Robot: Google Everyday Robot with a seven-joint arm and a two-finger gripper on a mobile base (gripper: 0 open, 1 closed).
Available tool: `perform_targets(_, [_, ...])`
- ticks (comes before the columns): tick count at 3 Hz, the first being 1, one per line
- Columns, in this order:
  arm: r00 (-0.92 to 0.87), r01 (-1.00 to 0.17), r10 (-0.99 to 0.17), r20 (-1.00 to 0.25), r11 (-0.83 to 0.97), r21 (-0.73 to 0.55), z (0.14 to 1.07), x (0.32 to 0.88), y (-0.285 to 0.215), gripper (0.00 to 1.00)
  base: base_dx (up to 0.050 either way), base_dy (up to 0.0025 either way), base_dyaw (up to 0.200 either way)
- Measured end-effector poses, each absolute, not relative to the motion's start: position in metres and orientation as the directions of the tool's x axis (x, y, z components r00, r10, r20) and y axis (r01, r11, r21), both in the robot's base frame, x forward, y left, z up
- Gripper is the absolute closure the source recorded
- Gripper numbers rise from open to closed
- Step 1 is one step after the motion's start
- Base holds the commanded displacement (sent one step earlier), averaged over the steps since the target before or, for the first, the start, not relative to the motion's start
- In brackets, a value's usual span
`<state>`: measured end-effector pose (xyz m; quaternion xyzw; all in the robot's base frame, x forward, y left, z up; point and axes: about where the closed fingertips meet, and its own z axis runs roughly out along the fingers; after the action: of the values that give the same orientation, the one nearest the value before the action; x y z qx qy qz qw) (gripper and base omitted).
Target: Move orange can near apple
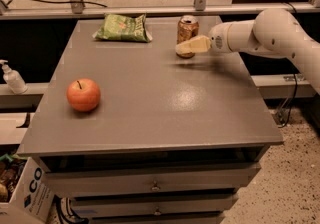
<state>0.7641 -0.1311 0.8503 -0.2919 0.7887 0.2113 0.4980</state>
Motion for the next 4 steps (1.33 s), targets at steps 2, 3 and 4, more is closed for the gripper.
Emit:
perform_targets(2, [-0.308, -0.689, -0.176, -0.935, 0.719, 0.092, 0.8587, 0.7700, -0.1193, 0.54, 0.000, 0.00000, 0.000])
perform_targets(3, [-0.307, -0.696, -0.179, -0.935, 0.712, 0.092, 0.8609, 0.7654, -0.1194, 0.77, 0.000, 0.00000, 0.000])
perform_targets(4, [-0.306, -0.702, -0.182, -0.934, 0.706, 0.093, 0.8629, 0.7613, -0.1195, 1.00, 0.000, 0.00000, 0.000])
